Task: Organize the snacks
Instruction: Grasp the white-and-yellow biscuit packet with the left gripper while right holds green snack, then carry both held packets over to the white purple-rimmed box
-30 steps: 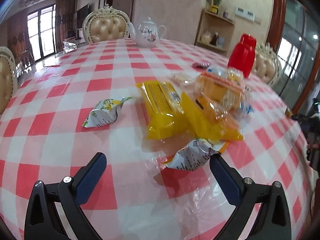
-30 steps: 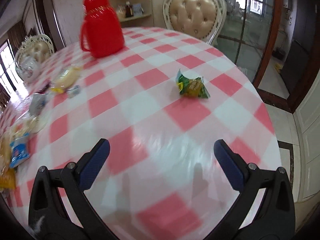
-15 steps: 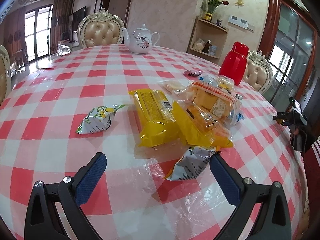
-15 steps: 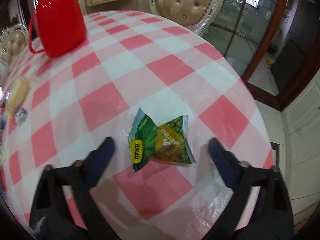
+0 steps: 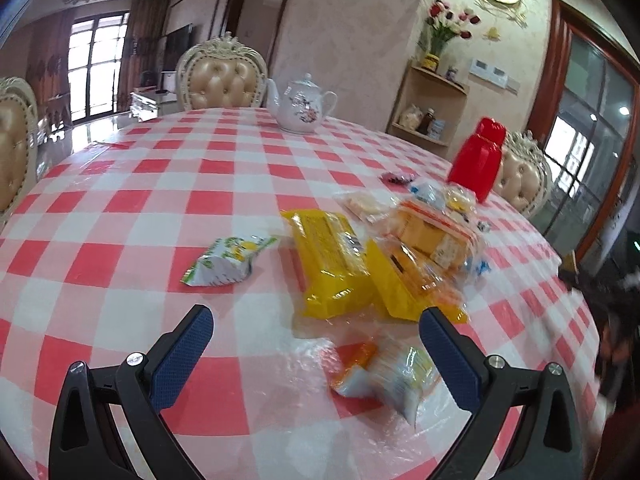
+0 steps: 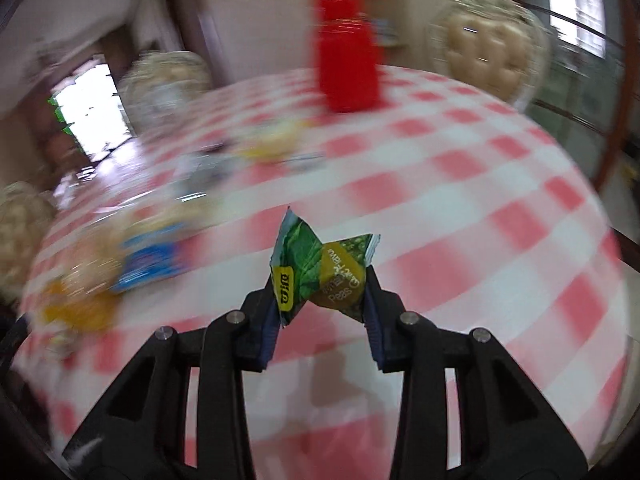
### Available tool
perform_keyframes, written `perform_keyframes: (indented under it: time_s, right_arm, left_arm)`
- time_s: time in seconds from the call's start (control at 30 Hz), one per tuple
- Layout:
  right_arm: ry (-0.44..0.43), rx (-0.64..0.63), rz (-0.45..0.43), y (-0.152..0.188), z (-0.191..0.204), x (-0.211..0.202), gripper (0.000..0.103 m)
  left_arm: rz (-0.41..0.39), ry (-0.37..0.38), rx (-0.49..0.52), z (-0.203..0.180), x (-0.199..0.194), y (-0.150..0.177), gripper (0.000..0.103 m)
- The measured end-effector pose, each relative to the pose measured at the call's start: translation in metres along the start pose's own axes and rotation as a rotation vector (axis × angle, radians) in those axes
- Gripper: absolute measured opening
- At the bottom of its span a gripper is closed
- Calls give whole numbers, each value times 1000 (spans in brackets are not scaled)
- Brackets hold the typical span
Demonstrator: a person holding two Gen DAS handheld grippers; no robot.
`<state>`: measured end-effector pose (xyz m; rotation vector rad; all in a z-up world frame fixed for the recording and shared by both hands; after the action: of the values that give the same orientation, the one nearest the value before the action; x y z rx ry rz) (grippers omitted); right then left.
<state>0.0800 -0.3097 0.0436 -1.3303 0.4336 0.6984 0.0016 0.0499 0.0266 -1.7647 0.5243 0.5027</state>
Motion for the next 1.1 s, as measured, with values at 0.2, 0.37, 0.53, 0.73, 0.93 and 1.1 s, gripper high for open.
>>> perform_keyframes:
  time_s: [0.2, 0.37, 0.53, 0.73, 0.93, 1.1]
  right_arm:
    - [-108, -47, -43, 43, 91, -18, 40]
    - [-138, -37, -41, 59, 100, -15, 41]
    - [-153, -3, -26, 64, 95, -10, 41]
    - [-181, 2, -24, 72, 105, -12, 41]
    - [-146, -43, -28, 77, 120, -10, 41]
    - [-135, -56, -31, 78, 119, -10, 41]
  left_arm:
    - [-14, -7, -58, 15, -10, -4, 103]
    - [49, 44, 204, -39, -14, 16, 103]
    - [165, 15, 474, -81, 21, 42, 102]
    - [268, 70, 532, -84, 50, 43, 58]
    - [236, 103, 531, -88, 38, 47, 38]
    - [183, 52, 450, -79, 28, 38, 37]
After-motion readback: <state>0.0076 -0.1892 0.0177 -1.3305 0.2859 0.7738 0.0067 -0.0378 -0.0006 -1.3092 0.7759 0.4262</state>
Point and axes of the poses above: each gripper's, at about its wrist camera, not at the fingertips, and x roughly the way its jaws point, z to its left, y to its underside, the point moved 3 cm from there along x, roughly the way its jaws point
